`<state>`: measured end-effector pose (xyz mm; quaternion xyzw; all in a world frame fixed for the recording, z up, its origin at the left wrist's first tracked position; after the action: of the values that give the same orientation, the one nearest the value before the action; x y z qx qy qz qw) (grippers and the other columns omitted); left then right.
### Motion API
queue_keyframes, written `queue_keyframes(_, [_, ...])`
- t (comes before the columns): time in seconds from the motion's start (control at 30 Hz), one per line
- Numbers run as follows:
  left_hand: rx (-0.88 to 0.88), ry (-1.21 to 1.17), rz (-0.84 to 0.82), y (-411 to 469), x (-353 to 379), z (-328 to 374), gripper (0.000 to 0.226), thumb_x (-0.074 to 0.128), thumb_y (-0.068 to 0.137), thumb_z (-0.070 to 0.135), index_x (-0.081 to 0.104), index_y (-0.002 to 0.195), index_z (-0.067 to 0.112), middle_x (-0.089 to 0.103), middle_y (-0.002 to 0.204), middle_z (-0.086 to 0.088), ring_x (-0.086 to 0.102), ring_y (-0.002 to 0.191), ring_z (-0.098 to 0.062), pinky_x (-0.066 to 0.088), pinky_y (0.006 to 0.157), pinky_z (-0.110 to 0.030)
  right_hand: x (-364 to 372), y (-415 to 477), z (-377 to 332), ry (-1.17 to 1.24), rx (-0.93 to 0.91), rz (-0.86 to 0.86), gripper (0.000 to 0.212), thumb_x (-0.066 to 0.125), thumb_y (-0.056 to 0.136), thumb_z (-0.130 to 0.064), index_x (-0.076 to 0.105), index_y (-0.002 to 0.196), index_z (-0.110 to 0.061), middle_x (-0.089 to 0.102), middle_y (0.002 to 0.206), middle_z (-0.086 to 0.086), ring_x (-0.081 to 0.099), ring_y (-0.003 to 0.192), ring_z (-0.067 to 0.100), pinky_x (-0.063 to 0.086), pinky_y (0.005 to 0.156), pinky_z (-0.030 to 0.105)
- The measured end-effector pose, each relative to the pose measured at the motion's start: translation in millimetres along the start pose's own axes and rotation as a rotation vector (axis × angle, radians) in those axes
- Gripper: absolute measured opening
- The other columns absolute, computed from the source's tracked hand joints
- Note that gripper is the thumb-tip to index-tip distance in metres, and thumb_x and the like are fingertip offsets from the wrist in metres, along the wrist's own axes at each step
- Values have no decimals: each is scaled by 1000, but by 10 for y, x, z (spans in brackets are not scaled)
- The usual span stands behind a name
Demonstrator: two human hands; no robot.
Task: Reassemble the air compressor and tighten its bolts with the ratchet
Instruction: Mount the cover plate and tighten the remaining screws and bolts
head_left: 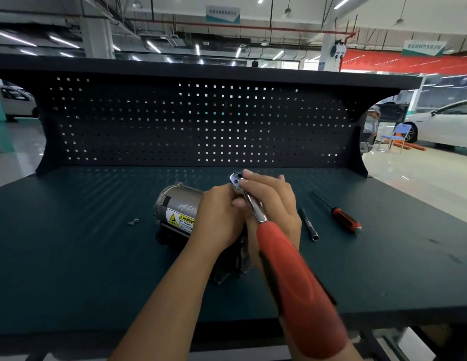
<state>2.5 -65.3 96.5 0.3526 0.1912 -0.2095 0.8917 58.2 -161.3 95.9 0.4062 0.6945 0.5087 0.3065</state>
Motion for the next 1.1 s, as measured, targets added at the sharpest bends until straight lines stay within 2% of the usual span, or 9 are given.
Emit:
queue_keyframes(0.1, [3,-128,-24,-19,-3,34,24,50,79,33,58,62,19,62,56,6,55,55,-5,42,53,-20,4,66,39,128,122,17,11,58,91,-10,67,97,-11,67,108,0,59,103,10,30,109,56])
queue_keyframes(0.2, [25,-149,-45,-21,15,68,32,53,92,38,69,83,12,71,74,-3,66,75,-19,51,70,-41,-68,74,121,365,382,132,15,53,92,-9,65,96,-18,69,103,-6,64,98,5,47,91,23])
queue_keyframes(0.27, [22,-145,-59,-5,0,66,29,52,93,37,69,84,15,72,76,0,66,76,-12,51,71,-33,-98,89,151,416,440,166,13,50,96,-6,61,96,-13,71,98,-4,64,92,1,46,79,12])
queue_keyframes(0.33, [24,-119,-102,3,-3,72,27,51,93,38,69,85,19,72,79,3,65,76,-4,48,67,-23,-75,113,262,527,581,198,8,45,100,-8,52,99,-11,74,95,3,67,87,6,48,74,13])
queue_keyframes(0.57, [6,-78,-157,28,-5,70,39,49,92,46,69,88,12,71,81,-7,65,76,-18,48,69,-34,135,227,569,838,1231,0,29,42,101,-14,57,112,8,71,91,15,69,67,22,54,52,25])
queue_keyframes(0.7, [-28,-201,-125,25,3,61,23,57,90,40,71,89,22,74,80,6,68,74,-3,52,72,-26,23,190,583,836,1070,184,19,47,99,-8,54,107,8,74,93,12,71,82,26,58,65,28])
queue_keyframes(0.83, [-66,-331,-41,-3,16,23,15,68,83,36,72,82,22,74,75,6,70,73,-5,56,73,-28,-192,43,327,505,574,449,11,52,95,0,45,100,-7,72,92,7,69,95,15,51,85,23])
queue_keyframes(0.97, [-77,-392,-29,-24,12,0,13,72,76,35,72,77,22,73,70,5,68,65,-5,52,62,-20,-207,21,33,233,140,247,17,54,93,-8,53,94,-26,62,107,0,62,105,17,47,93,24])
queue_keyframes(1.1, [-37,-423,-7,-44,-14,54,9,61,70,21,68,68,25,66,55,14,58,50,6,42,48,-8,-155,66,-88,6,25,-16,12,65,88,-17,67,97,-24,65,113,-9,57,117,10,43,100,25])
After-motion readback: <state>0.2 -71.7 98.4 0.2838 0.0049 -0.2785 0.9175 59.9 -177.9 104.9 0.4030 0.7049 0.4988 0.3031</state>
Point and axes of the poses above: each hand's wrist, its own y-axis towards the middle knuckle, its own x-axis out of the palm, z = x × y, the point moved 6 cm from there along y, towards the middle knuckle
